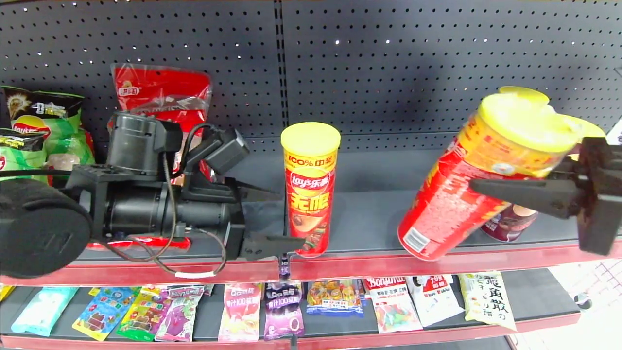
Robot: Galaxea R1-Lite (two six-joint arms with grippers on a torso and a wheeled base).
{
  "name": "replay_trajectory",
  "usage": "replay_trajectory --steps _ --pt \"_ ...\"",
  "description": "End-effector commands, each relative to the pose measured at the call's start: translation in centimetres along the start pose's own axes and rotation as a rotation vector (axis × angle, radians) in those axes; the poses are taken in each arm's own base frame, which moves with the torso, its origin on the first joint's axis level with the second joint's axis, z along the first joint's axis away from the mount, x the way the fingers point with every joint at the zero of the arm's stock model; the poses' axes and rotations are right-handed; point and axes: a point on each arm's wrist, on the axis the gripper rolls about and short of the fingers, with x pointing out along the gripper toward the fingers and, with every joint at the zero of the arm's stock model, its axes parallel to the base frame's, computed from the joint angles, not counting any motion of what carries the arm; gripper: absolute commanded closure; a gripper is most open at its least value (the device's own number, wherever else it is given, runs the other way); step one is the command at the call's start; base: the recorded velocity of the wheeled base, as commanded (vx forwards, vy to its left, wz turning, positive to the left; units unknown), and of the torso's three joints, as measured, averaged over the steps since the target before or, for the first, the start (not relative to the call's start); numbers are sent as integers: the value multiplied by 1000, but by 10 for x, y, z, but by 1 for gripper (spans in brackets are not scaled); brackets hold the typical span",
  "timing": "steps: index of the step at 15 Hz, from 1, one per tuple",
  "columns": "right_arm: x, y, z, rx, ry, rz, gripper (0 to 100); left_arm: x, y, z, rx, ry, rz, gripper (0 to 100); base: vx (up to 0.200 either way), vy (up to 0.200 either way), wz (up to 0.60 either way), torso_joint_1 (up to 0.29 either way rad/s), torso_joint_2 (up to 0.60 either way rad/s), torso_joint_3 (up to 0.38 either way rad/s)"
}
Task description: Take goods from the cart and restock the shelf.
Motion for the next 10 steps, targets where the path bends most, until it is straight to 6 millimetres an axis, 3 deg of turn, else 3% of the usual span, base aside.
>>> replay_trajectory --steps 1,5,10 --pt "56 -17 18 4 32 26 100 -33 -22 -15 -14 0 33 0 0 0 0 0 0 0" --pt "114 -42 40 -4 14 20 100 -62 -38 -34 -60 1 88 0 0 0 0 0 0 0" --pt "161 -50 44 -9 12 32 100 -79 -53 -46 -103 -7 115 0 0 0 0 0 0 0"
